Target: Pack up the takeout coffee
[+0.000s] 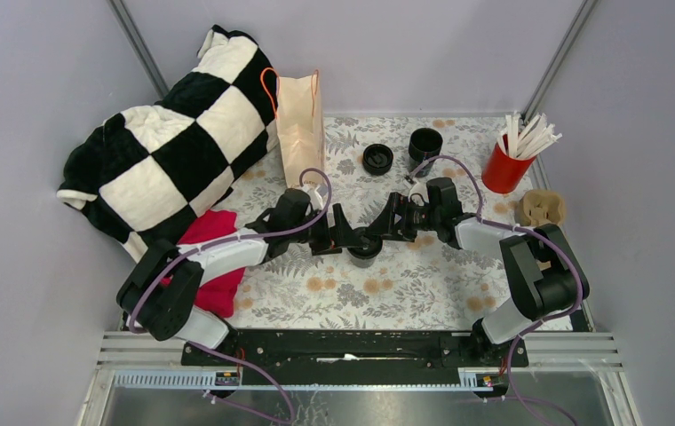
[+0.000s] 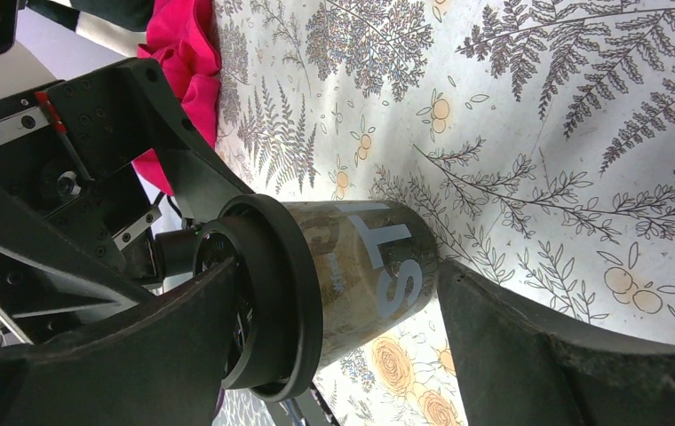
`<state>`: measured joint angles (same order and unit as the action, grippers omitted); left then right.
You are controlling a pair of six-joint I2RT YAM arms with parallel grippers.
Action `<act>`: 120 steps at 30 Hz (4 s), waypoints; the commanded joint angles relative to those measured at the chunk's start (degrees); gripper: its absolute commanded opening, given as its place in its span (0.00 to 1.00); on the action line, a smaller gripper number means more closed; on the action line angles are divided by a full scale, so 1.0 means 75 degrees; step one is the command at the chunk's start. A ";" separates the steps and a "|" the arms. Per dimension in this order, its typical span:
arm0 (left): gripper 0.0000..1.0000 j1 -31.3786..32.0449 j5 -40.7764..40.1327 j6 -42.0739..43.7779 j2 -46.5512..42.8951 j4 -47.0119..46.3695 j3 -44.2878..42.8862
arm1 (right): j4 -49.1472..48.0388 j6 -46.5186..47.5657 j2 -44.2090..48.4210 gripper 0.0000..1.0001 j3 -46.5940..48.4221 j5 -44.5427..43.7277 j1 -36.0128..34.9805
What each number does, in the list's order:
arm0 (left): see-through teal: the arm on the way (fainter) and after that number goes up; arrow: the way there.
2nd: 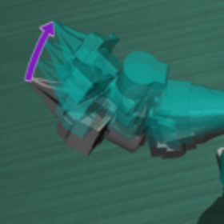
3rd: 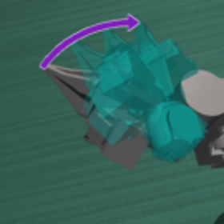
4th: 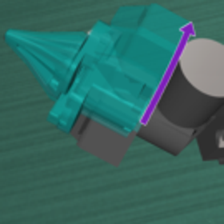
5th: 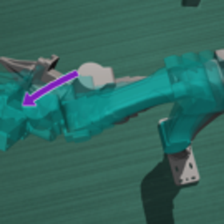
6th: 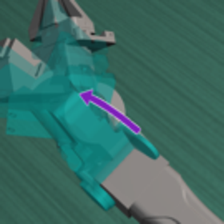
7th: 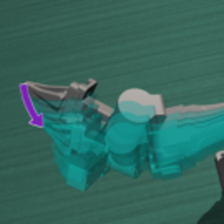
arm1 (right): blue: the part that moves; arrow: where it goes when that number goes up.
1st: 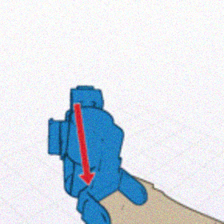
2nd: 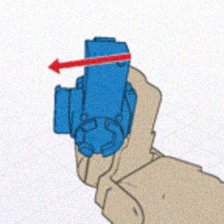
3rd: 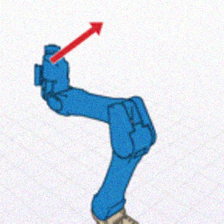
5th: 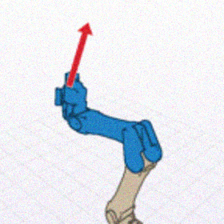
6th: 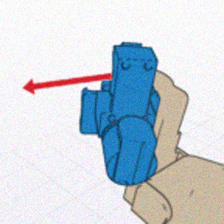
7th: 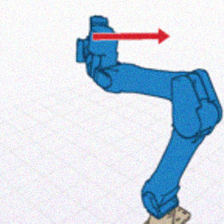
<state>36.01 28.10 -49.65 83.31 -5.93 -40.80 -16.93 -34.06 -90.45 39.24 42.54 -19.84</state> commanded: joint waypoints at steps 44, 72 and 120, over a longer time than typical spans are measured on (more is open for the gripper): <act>0.94 -0.0745 0.0294 0.0371 0.0419 -0.0356 -0.0550 | 0.1107 0.0390 -0.0650 0.96 0.1286 0.0625 0.0160; 0.77 -0.0621 -0.0599 0.0453 0.1554 -0.1081 0.0601 | -0.0923 -0.0293 -0.2053 0.80 -0.0050 0.0743 0.0336; 0.74 0.0069 -0.2032 0.0848 0.1494 0.0108 0.0120 | -0.1582 -0.1692 -0.0183 0.32 -0.0695 0.1898 0.1039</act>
<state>35.77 19.22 -48.03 91.09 -18.00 -42.02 -25.06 -44.18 -90.30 34.83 56.31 -10.61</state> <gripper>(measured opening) 0.752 0.345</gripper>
